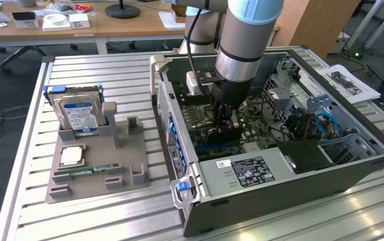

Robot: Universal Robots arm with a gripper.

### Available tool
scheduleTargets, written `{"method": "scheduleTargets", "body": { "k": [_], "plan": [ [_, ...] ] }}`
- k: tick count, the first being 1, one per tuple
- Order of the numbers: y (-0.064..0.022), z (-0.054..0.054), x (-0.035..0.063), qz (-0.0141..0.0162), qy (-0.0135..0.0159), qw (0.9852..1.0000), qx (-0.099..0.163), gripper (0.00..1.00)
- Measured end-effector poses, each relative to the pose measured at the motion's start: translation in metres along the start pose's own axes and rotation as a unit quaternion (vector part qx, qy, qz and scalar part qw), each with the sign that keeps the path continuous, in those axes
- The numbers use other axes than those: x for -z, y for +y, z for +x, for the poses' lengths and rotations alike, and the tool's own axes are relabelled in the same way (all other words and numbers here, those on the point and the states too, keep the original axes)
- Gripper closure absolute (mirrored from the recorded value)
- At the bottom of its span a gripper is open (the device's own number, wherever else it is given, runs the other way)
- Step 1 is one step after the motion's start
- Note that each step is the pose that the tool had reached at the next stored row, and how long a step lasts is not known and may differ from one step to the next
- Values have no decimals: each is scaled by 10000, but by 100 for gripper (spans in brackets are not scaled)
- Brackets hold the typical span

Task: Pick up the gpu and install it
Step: 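Insert the gpu into the slot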

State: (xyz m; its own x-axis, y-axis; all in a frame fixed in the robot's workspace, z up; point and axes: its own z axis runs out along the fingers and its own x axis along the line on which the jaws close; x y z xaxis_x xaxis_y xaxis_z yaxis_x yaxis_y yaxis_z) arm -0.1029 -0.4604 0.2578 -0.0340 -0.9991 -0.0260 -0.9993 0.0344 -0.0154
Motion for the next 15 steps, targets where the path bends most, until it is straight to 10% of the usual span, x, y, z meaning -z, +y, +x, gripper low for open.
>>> {"method": "scheduleTargets", "body": {
  "k": [15],
  "plan": [
    [1,1,-21,0,-1,10000,0,74]
  ]
}}
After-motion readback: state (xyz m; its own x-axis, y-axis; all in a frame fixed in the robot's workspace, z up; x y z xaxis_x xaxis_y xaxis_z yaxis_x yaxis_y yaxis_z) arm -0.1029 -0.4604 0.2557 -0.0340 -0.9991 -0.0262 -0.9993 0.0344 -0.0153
